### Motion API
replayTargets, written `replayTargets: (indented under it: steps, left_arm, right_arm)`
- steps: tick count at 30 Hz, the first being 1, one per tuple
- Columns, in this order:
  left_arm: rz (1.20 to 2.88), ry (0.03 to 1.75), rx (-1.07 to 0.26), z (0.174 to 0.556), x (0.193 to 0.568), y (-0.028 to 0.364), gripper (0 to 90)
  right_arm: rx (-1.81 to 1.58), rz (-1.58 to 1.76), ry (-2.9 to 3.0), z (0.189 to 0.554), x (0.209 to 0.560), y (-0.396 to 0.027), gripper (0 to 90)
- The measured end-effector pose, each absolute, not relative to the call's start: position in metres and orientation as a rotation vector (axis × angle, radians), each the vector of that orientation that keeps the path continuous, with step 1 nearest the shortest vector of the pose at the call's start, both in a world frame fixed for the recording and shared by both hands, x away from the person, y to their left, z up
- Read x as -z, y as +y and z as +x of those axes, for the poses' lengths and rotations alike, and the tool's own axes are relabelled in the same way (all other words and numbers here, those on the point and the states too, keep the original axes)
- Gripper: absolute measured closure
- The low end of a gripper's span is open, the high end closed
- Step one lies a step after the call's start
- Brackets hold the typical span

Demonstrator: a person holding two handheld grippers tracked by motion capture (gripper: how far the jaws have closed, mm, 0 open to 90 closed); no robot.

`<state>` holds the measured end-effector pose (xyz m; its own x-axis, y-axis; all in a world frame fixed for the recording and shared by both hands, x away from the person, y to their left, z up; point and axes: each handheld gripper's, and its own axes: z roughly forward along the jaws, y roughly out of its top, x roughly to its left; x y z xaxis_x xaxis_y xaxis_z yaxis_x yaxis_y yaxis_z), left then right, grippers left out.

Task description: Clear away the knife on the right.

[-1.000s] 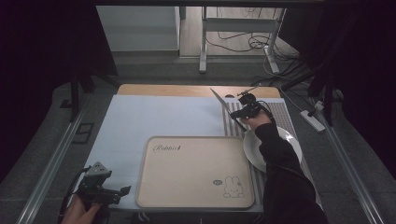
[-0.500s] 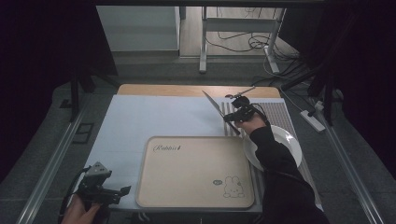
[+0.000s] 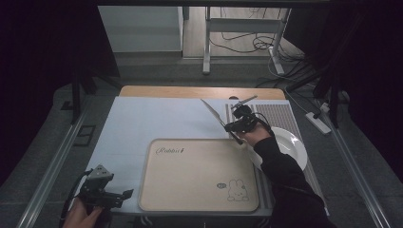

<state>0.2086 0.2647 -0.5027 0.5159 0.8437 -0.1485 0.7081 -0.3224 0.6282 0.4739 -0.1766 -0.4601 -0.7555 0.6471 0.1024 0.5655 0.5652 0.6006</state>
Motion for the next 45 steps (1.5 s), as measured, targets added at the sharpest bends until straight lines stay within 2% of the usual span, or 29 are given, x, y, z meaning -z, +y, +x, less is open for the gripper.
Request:
replayTargets:
  steps: [20, 45]
  left_arm:
    - [2.115, 1.261, -0.269, 0.209, 0.503, 0.264, 2.8]
    - [2.115, 1.263, -0.269, 0.209, 0.503, 0.264, 2.8]
  right_arm:
    - [-0.906, 0.936, 2.733, 0.414, 0.471, -0.173, 80.7]
    - [-0.773, 0.932, 2.819, 0.344, 0.490, -0.192, 80.8]
